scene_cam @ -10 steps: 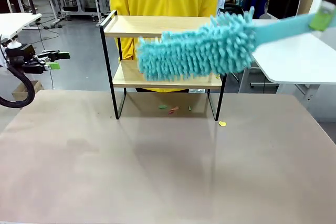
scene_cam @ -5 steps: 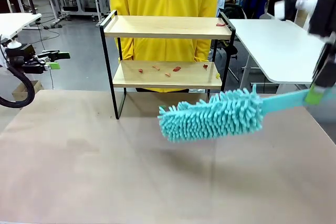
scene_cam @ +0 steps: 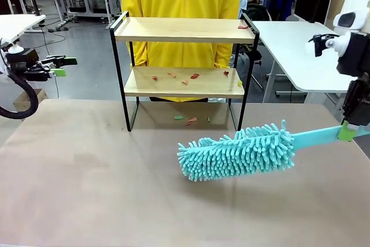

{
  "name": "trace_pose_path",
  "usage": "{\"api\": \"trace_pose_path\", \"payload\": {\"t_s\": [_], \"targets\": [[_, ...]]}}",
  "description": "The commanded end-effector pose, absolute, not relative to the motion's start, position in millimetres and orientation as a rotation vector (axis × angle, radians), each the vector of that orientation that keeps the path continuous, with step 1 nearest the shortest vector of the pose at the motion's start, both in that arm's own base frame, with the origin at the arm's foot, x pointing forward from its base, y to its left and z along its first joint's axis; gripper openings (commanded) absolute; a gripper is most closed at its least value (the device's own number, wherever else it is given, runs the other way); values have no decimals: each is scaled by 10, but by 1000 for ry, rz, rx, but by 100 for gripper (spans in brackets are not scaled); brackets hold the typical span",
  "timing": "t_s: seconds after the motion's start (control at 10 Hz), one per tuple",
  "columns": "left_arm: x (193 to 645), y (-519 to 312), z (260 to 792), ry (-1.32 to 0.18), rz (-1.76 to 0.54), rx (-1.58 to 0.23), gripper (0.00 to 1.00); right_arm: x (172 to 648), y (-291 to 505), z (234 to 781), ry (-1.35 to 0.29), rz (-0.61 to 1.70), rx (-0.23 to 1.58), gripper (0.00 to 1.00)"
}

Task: Clean the shelf.
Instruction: Clean the specific section of the Shelf indicated by the human with the Duster.

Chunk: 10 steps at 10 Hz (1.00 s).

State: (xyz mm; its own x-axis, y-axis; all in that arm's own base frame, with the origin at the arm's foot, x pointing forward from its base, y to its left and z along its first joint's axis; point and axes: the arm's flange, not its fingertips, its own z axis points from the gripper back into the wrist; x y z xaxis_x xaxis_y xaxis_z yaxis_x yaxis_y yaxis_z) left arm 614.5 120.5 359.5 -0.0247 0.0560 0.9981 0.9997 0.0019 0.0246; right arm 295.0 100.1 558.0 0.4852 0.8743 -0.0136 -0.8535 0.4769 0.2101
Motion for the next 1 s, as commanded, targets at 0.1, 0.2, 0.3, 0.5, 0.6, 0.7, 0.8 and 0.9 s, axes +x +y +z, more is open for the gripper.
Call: {"api": "trace_pose_path", "payload": {"t_s": [0.1, 0.2, 0.3, 0.5, 0.6, 0.7, 0.8, 0.9], "targets": [[6125, 1210, 3614, -1281, -1206, -1232, 100, 2956, 1028, 5589, 118, 1058, 181, 13], [6125, 1210, 3614, -1281, -1206, -1232, 100, 2956, 1028, 5589, 118, 1058, 181, 13], [6125, 1210, 3614, -1281, -1206, -1232, 100, 2956, 1028, 5589, 118, 1058, 181, 13], [6125, 1210, 3614, -1281, -1206, -1232, 100, 2956, 1028, 5589, 118, 1058, 181, 13], [6125, 1210, 3614, -1281, -1206, -1232, 100, 2956, 1028, 5589, 118, 1058, 181, 13], [6125, 1210, 3614, -1281, -1206, -1232, 100, 2956, 1028, 5589, 118, 1058, 181, 13], [6125, 1210, 3614, -1281, -1206, -1232, 100, 2956, 1028, 5589, 118, 1058, 181, 13], [6125, 1210, 3614, -1281, -1206, -1232, 100, 2956, 1028, 5589, 118, 1058, 181, 13]]}}
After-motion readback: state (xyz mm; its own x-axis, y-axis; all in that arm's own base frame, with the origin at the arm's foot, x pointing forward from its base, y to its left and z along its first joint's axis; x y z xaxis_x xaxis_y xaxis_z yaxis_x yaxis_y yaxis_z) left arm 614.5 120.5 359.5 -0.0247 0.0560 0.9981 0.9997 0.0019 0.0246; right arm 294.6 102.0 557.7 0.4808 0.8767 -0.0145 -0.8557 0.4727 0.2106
